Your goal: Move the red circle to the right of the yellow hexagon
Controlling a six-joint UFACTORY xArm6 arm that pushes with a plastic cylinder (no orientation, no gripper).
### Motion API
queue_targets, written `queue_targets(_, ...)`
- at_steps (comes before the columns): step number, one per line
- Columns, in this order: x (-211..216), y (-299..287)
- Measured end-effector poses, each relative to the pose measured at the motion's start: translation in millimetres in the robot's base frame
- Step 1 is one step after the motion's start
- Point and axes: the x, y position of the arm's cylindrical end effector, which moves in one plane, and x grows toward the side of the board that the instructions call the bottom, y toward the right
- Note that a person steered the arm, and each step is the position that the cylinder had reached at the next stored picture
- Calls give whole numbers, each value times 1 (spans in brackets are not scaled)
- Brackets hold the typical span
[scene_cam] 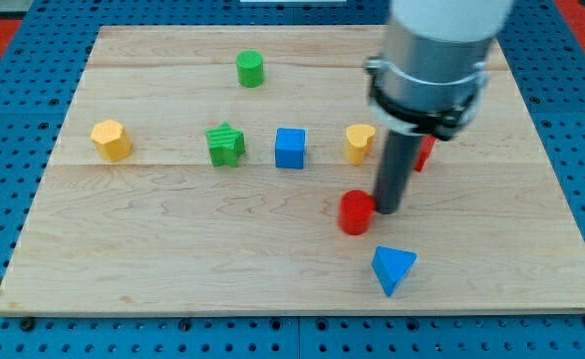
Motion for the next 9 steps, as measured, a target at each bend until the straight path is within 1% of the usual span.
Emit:
queue_targets(1, 0, -34)
queue_targets(2, 21, 7)
queue_targets(3, 30, -21)
queue_targets(4, 25, -107)
queue_targets(5, 10, -180)
queue_targets(6, -37, -206)
queue_targets(7, -66, -206)
queue_targets(8, -39, -217)
queue_targets(9, -51, -238)
